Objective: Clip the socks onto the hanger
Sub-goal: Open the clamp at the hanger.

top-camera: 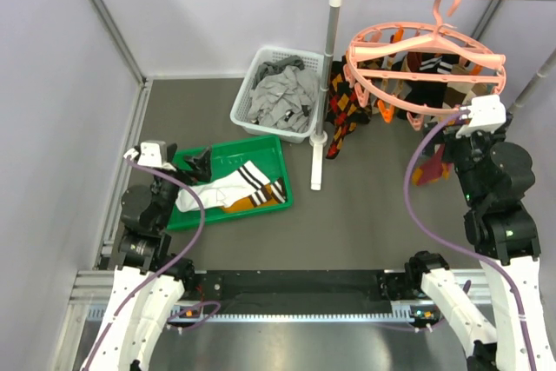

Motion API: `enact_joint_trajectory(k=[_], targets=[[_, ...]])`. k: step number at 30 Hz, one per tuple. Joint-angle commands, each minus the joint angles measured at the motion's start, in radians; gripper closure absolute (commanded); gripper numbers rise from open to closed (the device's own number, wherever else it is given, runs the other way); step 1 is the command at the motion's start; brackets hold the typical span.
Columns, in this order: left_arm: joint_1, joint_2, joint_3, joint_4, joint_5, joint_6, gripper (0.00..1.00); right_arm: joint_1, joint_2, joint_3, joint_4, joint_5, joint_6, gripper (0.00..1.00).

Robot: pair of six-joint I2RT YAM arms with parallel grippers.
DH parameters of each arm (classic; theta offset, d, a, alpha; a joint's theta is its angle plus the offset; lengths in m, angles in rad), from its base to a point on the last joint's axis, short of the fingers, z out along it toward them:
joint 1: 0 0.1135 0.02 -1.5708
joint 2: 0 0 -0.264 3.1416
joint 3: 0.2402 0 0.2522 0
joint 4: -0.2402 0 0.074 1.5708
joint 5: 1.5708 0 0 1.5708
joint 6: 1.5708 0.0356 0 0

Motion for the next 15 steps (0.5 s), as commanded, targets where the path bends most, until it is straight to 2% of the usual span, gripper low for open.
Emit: enact_joint_trajectory(k=[1, 6, 15], targets=[[-0.003, -0.025, -0.026, 0.044, -0.014, 0.035, 0.01, -0.008, 0.037, 0.057, 0.06, 0.037, -0.02, 0.01], [-0.017, -0.04, -0.04, 0.044, -0.025, 0.056, 0.01, -0.009, 0.083, 0.096, 0.049, 0.034, -0.023, 0.02], [-0.035, -0.051, -0.046, 0.04, -0.059, 0.071, 0.01, -0.009, 0.129, 0.122, 0.032, 0.014, -0.011, 0.18]])
